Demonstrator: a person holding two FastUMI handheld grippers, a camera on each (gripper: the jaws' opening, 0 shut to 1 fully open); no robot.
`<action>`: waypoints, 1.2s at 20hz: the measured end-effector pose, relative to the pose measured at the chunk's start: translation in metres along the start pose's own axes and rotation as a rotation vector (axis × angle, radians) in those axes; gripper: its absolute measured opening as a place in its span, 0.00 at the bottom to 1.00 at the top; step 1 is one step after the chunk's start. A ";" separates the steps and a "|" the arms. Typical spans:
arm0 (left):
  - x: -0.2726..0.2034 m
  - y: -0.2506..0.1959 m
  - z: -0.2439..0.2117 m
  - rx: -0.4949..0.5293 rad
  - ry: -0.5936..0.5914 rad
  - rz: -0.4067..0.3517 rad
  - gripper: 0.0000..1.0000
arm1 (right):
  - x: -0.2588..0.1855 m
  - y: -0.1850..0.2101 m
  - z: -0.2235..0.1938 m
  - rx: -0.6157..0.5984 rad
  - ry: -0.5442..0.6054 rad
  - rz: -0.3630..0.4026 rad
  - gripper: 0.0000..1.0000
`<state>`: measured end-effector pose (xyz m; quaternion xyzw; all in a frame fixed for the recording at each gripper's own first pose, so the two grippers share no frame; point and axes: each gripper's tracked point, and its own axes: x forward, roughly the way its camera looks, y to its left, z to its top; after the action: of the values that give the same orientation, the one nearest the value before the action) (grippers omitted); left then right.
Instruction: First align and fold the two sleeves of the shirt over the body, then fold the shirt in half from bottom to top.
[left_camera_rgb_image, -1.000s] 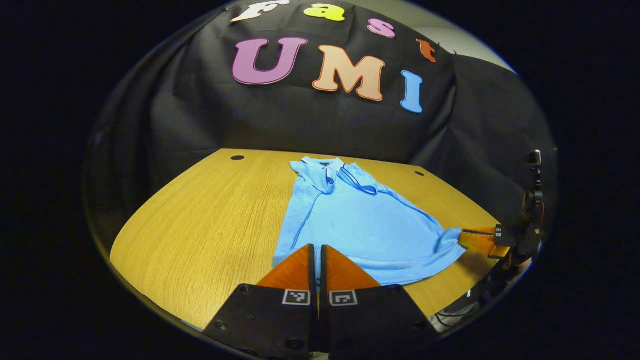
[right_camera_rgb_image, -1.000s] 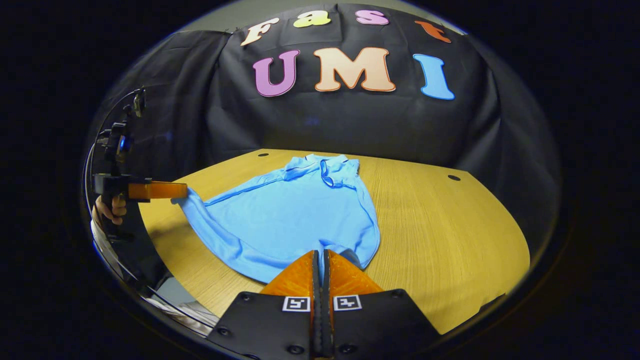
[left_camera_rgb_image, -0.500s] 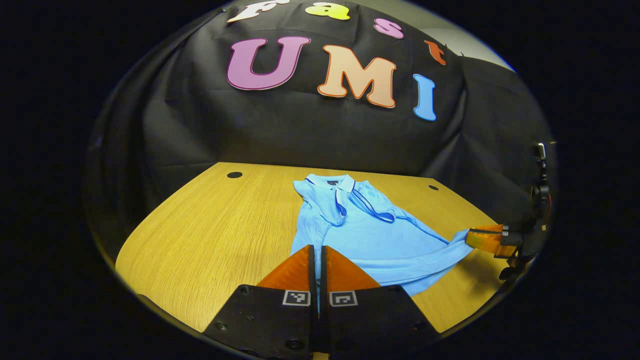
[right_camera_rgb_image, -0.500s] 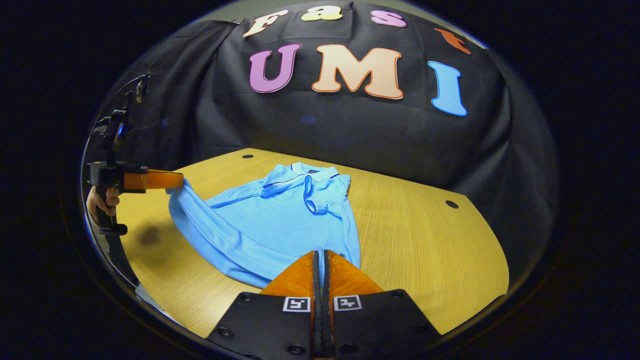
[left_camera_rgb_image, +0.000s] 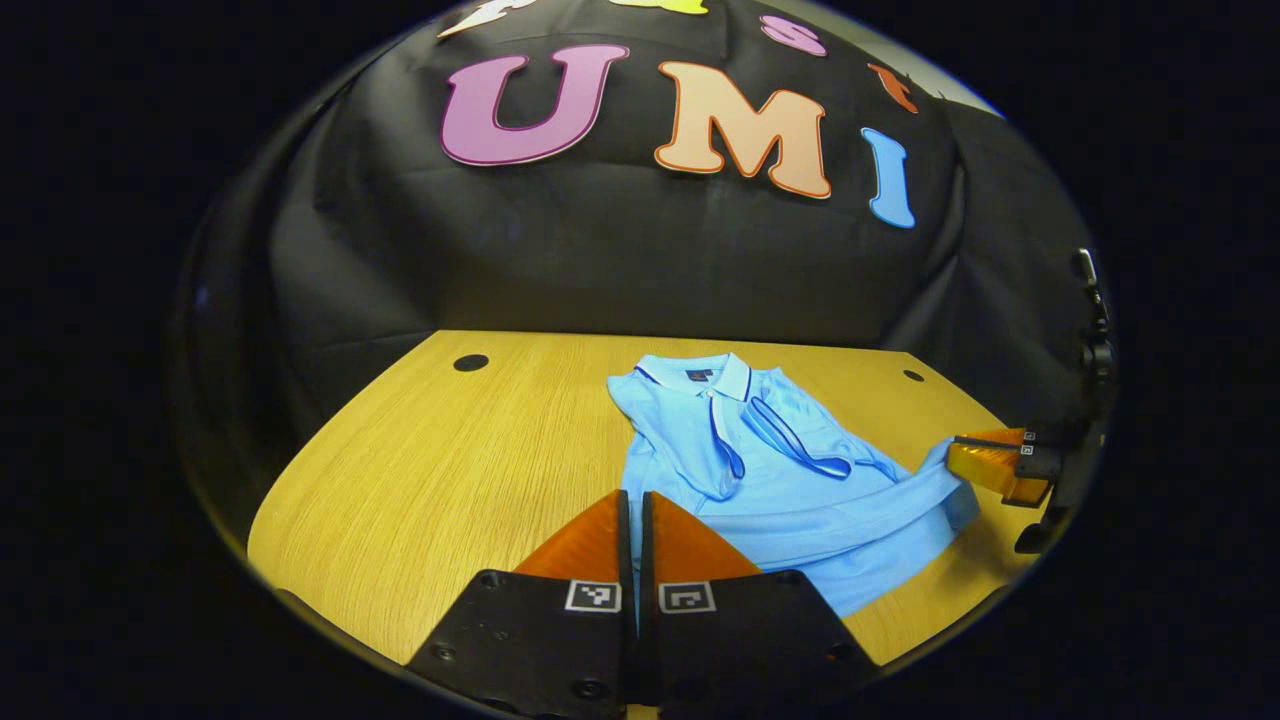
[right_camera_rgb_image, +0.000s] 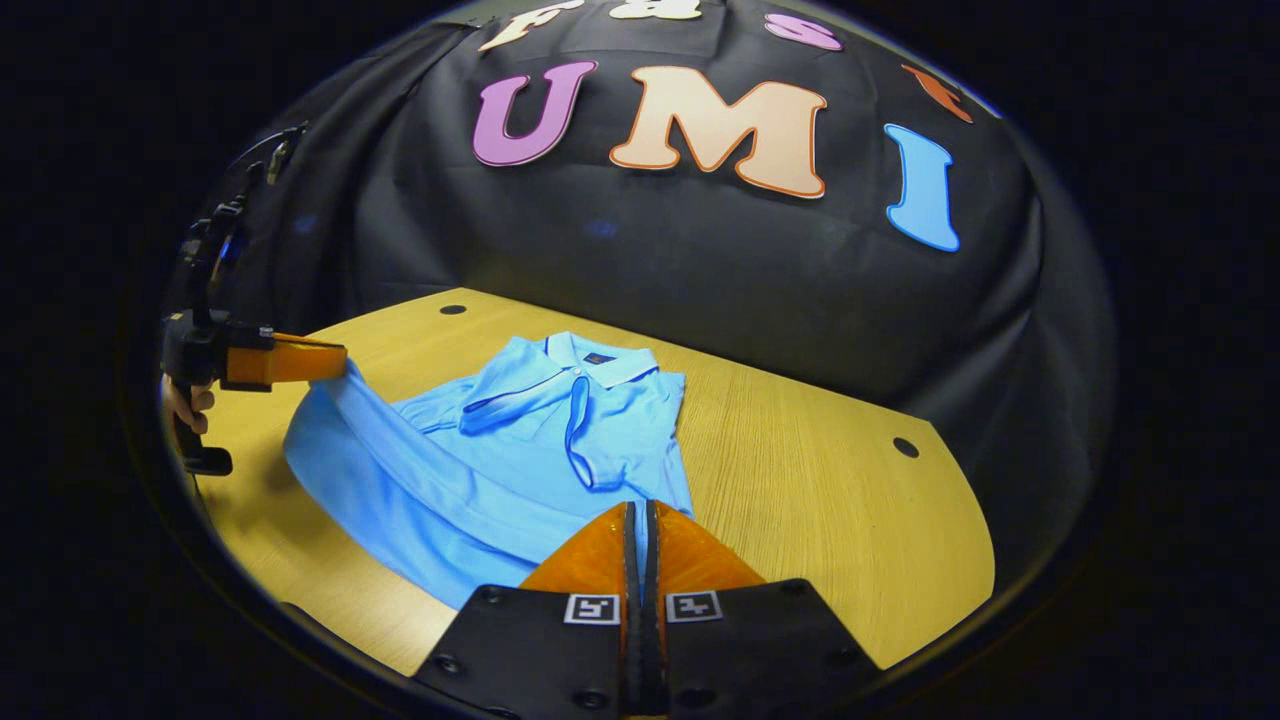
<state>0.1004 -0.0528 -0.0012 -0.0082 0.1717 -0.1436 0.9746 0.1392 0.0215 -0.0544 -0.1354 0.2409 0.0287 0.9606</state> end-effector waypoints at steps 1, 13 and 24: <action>0.007 0.000 0.006 0.004 -0.009 0.005 0.00 | 0.006 -0.001 0.007 0.002 0.000 -0.006 0.00; 0.087 0.011 0.081 0.079 -0.089 0.138 0.00 | 0.097 -0.027 0.073 0.014 0.003 -0.099 0.01; 0.181 0.043 0.079 0.139 -0.013 0.302 0.00 | 0.194 -0.039 0.045 -0.034 0.120 -0.192 0.02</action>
<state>0.3020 -0.0654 0.0099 0.0841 0.1546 -0.0069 0.9844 0.3359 -0.0059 -0.0975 -0.1755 0.2834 -0.0675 0.9404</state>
